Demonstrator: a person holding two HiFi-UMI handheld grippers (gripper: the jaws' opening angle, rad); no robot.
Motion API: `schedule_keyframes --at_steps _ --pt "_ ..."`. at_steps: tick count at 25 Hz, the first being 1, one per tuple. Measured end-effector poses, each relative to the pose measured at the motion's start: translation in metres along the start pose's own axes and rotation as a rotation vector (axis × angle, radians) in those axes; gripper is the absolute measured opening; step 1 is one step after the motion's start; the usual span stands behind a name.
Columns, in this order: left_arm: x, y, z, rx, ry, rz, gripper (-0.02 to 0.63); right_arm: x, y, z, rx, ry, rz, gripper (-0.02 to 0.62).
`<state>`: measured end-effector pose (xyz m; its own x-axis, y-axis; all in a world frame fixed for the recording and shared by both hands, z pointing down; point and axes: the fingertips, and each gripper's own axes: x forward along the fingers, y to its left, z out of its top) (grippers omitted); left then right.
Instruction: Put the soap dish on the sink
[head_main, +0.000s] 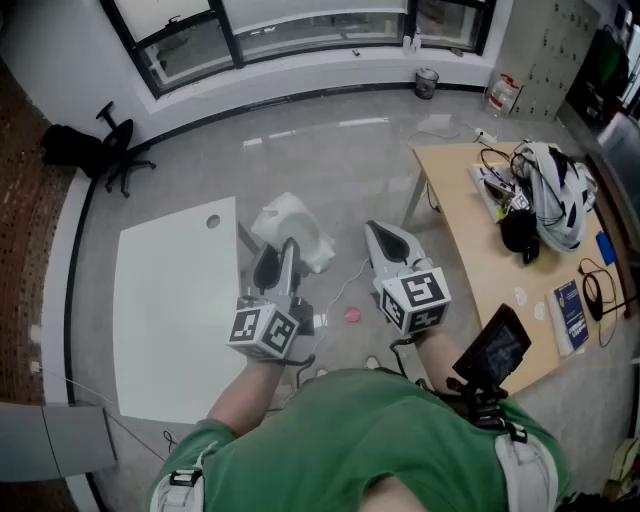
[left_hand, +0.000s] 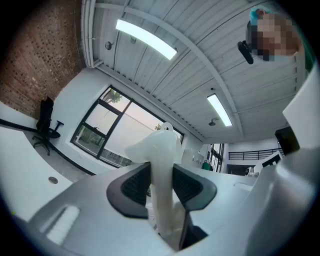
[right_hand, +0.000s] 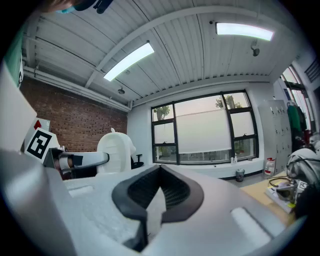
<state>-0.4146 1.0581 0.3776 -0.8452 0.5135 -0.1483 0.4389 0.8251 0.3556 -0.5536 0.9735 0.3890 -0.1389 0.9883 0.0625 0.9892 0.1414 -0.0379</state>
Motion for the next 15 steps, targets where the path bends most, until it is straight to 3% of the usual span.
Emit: schedule_keyframes --at_steps 15 --pt "-0.012 0.002 0.002 -0.004 0.012 -0.010 0.137 -0.008 0.015 0.003 -0.013 -0.022 -0.003 0.002"
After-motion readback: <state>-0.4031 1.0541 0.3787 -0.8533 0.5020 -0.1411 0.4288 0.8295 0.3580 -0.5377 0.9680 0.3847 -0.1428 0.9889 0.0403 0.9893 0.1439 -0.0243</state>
